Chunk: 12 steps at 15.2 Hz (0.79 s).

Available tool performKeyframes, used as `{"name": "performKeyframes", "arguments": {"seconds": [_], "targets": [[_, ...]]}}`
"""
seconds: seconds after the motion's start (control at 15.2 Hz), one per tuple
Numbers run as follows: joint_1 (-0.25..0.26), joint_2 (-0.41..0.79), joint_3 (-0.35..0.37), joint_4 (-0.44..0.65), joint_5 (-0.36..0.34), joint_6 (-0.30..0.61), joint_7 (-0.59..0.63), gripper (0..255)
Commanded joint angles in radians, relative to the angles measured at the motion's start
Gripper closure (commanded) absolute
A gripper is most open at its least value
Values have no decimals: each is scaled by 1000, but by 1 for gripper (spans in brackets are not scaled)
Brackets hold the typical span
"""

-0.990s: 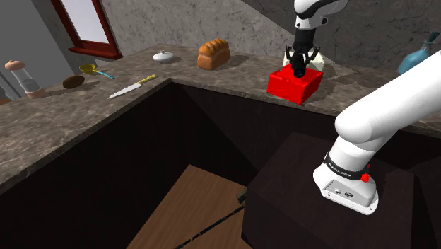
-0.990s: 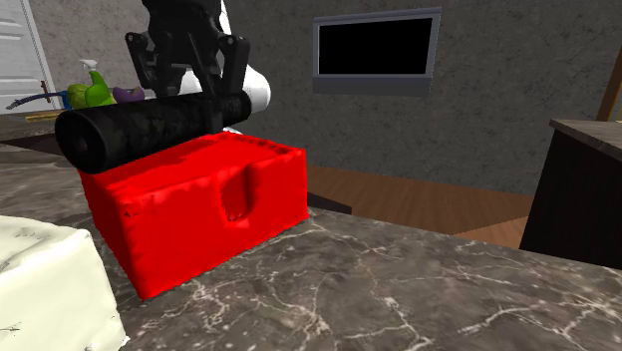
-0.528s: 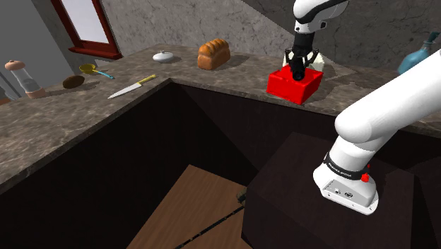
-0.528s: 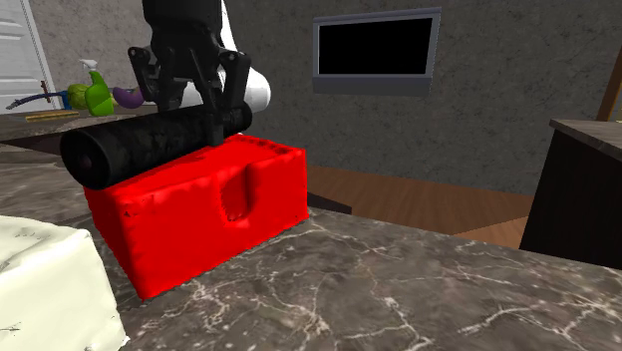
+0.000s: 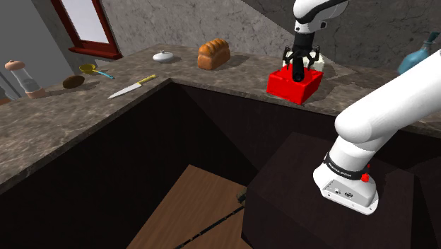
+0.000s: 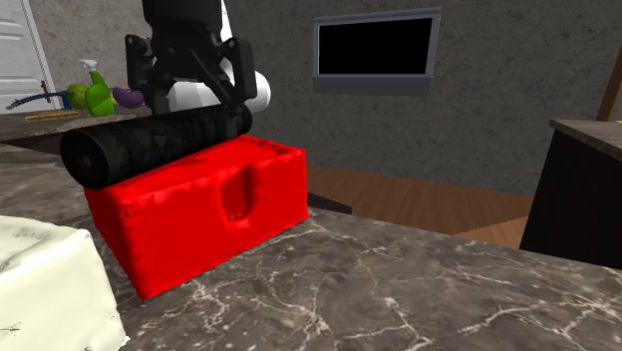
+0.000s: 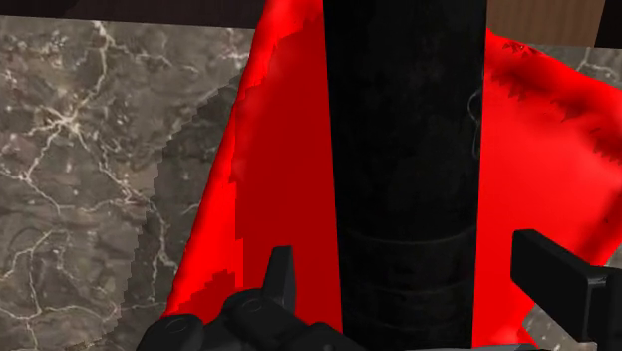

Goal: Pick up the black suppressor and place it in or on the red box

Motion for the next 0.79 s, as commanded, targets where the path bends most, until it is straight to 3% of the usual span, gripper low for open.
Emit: {"name": "performKeyframes", "arguments": {"seconds": [0.0,0.2,0.73], "targets": [[1,-7,4,28,3,-35,0,0],[6,-17,15,114,10,-131,-2,0],[6,-17,15,114,10,-131,-2,0]]}}
